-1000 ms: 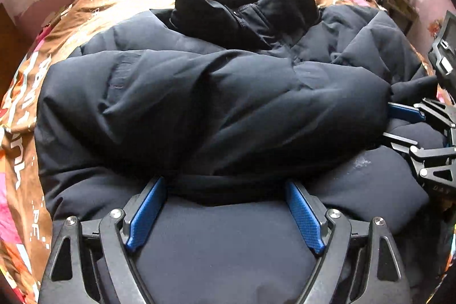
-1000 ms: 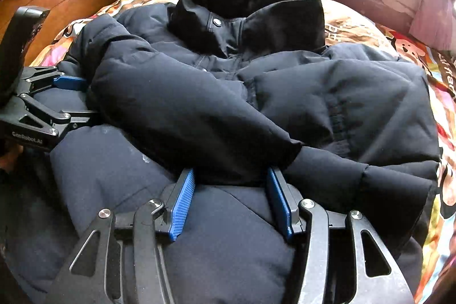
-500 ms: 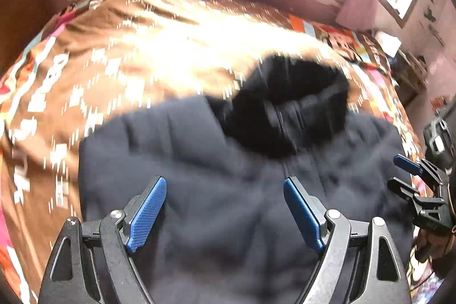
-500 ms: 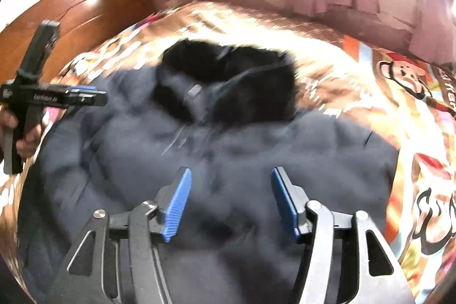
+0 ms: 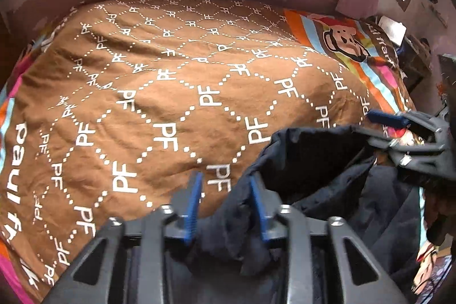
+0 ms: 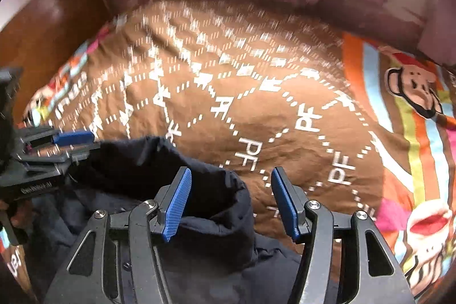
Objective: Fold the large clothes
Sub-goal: 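Grasp the jacket hem with the left tool while the right tool grasps it too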
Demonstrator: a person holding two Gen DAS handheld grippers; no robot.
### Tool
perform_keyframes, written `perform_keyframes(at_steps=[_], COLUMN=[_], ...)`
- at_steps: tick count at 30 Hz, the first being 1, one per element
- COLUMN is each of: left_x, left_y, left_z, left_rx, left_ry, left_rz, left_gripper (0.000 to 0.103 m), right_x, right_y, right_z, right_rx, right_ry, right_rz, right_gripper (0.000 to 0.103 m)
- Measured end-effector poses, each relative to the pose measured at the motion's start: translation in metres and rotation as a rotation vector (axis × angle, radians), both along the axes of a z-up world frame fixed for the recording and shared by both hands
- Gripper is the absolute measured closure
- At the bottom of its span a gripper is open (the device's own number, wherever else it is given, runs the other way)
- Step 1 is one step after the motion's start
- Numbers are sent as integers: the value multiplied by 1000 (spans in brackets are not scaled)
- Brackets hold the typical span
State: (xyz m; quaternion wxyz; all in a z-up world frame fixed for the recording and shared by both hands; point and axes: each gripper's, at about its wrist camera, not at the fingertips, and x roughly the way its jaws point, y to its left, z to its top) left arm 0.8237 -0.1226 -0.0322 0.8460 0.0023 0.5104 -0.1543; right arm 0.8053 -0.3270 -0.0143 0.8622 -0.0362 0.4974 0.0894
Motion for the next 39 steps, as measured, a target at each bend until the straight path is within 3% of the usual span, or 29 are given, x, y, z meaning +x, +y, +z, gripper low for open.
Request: perform_keyframes(at_steps=[1,3,5,11,17,21,25,28,34,39], left_x=[3,5,2,-13,-47,-78,-100,-103,-95,-105], left_y=[-1,1,3,19,29,28,15,1,-23,-11], left_z=[0,1,3,22,38,25,-10,-39,-83,-68], left_rx=[-16,-38,-47,-72,-128,-93,5,90,197,141], left_ry=[15,26,17,-19,-27,48,160,215,246,201], left_rz=[5,25,32,-12,-136,-270,-384,-381,-334,-316], left_gripper=[95,96,98,99,99,99,99,99,99,98], right_x=[3,5,1,-37,-82,-105,-108,-105,-106,-116], right_y=[3,6,5,-18,-34,-29,-22,-17,-20,-20], right_z=[-4,-10,-11,5,2,-26,-53,-78,-117,-110], right_rx=[-10,6,25,176,238,209,180,170,209,201], right_ry=[17,45,42,-9,54,180,268,340,359,307], right_rz=[10,16,5,-4,59,122,127,123,64,70], right_gripper=[65,87,97,98,98,98,98,98,100,98])
